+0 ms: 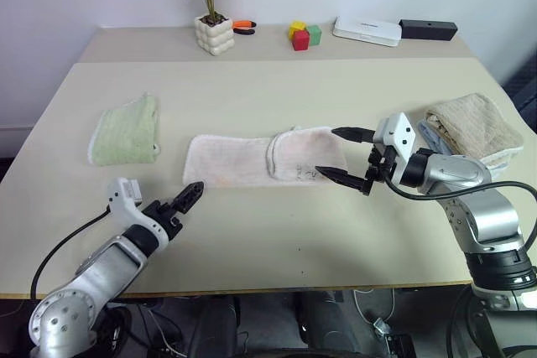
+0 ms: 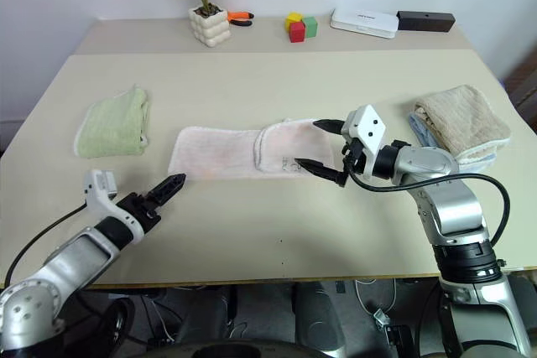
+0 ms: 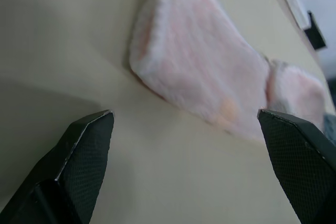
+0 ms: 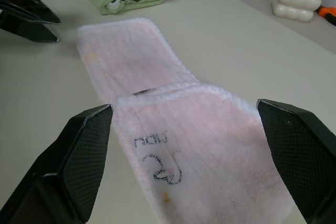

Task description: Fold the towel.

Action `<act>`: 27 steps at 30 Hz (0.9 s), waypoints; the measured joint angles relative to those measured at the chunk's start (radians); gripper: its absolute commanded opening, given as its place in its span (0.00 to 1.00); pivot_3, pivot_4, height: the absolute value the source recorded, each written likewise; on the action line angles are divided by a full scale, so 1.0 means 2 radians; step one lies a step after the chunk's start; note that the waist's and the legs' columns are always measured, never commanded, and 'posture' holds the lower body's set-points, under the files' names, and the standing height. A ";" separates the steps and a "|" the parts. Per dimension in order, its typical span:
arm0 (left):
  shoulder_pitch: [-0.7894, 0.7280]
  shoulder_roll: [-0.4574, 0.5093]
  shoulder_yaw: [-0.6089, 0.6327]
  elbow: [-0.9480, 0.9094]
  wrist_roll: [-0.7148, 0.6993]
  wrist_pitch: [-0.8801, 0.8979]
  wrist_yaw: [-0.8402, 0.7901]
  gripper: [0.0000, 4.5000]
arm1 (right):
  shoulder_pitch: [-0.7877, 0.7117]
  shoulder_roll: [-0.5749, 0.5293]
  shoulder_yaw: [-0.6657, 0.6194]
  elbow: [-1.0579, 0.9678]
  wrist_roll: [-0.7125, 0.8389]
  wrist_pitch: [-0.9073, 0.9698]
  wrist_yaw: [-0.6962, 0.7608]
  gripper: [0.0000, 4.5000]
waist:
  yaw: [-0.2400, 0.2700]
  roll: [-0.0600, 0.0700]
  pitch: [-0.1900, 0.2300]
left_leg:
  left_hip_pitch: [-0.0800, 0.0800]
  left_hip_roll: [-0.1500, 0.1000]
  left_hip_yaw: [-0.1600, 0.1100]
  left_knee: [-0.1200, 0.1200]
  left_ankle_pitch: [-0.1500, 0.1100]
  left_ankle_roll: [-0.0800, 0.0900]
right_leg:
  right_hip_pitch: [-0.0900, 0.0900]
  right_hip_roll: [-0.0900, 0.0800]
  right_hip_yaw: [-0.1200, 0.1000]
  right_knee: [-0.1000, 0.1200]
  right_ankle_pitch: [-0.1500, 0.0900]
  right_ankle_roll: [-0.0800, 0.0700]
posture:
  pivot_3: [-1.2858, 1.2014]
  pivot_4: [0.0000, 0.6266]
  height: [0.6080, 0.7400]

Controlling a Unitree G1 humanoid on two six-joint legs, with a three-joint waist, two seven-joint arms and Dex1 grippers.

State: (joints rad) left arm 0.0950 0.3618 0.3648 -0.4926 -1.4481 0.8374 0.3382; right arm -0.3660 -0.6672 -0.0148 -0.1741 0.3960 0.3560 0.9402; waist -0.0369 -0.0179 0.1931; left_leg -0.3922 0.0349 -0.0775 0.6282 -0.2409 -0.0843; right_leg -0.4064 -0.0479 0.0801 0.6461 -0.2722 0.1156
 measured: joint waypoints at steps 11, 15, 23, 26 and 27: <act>-0.087 -0.048 -0.020 0.088 -0.002 -0.020 0.062 0.35 | 0.000 0.006 0.000 0.000 -0.003 0.005 -0.030 1.00 | 0.008 0.000 0.000 | 0.000 -0.001 0.000 0.000 0.000 0.000 | 0.001 0.000 0.000 0.000 0.000 0.000 | 0.52 0.24 1.00; -0.106 -0.055 -0.038 0.114 -0.003 -0.012 0.067 0.00 | -0.006 0.011 0.001 0.000 -0.007 0.005 -0.042 1.00 | 0.013 0.000 0.000 | 0.000 -0.001 0.000 0.000 0.000 0.000 | 0.001 -0.001 0.000 -0.001 0.000 0.000 | 0.52 0.24 1.00; -0.150 -0.019 -0.044 0.120 0.007 0.004 0.020 0.00 | 0.001 0.001 -0.005 0.003 -0.015 0.005 -0.045 1.00 | 0.012 0.000 0.000 | 0.000 -0.001 0.000 0.000 0.000 0.000 | 0.001 -0.001 0.000 -0.001 0.000 0.000 | 0.52 0.24 1.00; -0.185 -0.002 -0.054 0.098 0.006 0.007 -0.030 0.00 | 0.018 -0.022 -0.037 0.002 0.001 0.012 -0.032 1.00 | 0.014 0.000 0.000 | -0.001 -0.001 0.000 0.000 0.000 0.000 | 0.001 -0.001 0.000 -0.002 0.000 0.000 | 0.52 0.24 1.00; -0.200 0.006 -0.062 0.089 0.010 0.010 -0.050 0.00 | 0.025 -0.032 -0.050 0.001 0.009 0.015 -0.026 1.00 | 0.014 0.000 0.000 | -0.002 -0.001 0.000 0.000 0.000 0.000 | 0.001 -0.001 0.000 -0.002 0.000 0.000 | 0.52 0.24 1.00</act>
State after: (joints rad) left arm -0.3059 0.3729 0.2410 -0.3140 -1.4274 0.8572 0.2383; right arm -0.3165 -0.7315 -0.1149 -0.1712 0.4130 0.3859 0.8886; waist -0.0087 -0.0179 0.1929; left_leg -0.3953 0.0325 -0.0779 0.6288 -0.2408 -0.0845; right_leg -0.4052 -0.0494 0.0798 0.6412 -0.2720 0.1164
